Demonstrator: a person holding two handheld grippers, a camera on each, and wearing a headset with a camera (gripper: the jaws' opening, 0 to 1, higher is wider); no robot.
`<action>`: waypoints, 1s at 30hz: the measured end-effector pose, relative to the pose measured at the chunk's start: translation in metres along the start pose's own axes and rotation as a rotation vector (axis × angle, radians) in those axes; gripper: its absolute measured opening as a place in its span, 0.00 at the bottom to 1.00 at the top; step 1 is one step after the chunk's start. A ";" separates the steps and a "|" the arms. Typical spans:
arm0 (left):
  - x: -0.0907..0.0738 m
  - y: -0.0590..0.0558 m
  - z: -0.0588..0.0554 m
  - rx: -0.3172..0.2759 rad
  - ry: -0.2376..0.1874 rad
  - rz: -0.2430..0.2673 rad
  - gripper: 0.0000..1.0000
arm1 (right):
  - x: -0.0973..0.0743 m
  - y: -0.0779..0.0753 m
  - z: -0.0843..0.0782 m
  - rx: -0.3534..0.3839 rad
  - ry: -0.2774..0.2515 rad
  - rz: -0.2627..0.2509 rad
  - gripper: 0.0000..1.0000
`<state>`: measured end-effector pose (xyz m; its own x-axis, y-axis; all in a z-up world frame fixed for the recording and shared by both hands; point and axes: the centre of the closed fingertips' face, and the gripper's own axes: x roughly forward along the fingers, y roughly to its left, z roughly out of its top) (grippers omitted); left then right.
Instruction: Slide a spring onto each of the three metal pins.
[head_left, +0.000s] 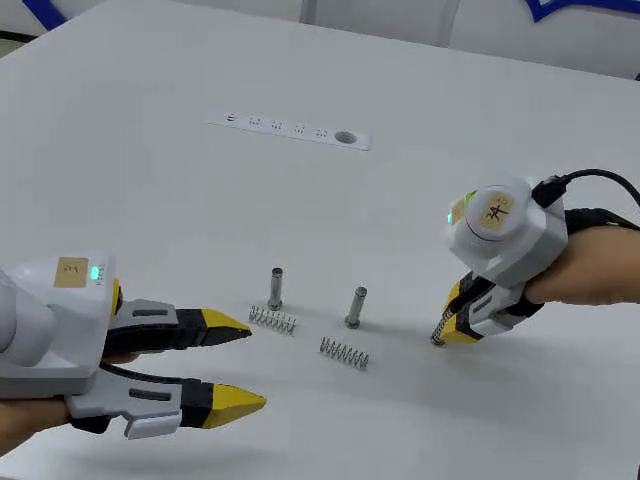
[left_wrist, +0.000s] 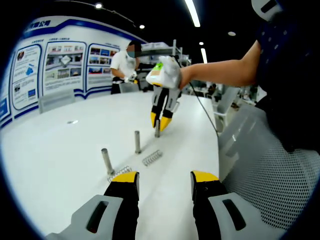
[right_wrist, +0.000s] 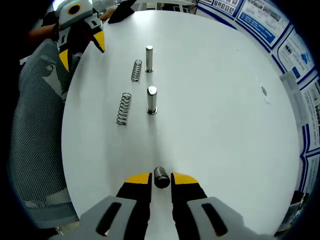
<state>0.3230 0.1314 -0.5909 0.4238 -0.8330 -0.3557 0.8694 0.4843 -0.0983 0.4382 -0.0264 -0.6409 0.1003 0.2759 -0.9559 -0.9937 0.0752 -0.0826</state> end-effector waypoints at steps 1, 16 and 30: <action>0.000 0.000 0.000 0.000 0.000 -0.001 0.42 | -0.002 0.000 0.001 0.000 -0.007 -0.005 0.17; 0.002 -0.001 0.002 0.007 0.001 -0.007 0.42 | -0.026 0.009 0.034 -0.001 -0.118 -0.025 0.20; 0.001 -0.002 0.002 0.010 0.004 -0.007 0.42 | -0.009 0.037 0.055 -0.014 -0.144 0.027 0.19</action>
<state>0.3221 0.1288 -0.5893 0.4167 -0.8353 -0.3588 0.8749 0.4757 -0.0913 0.4029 0.0269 -0.6198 0.0790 0.4127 -0.9074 -0.9966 0.0527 -0.0628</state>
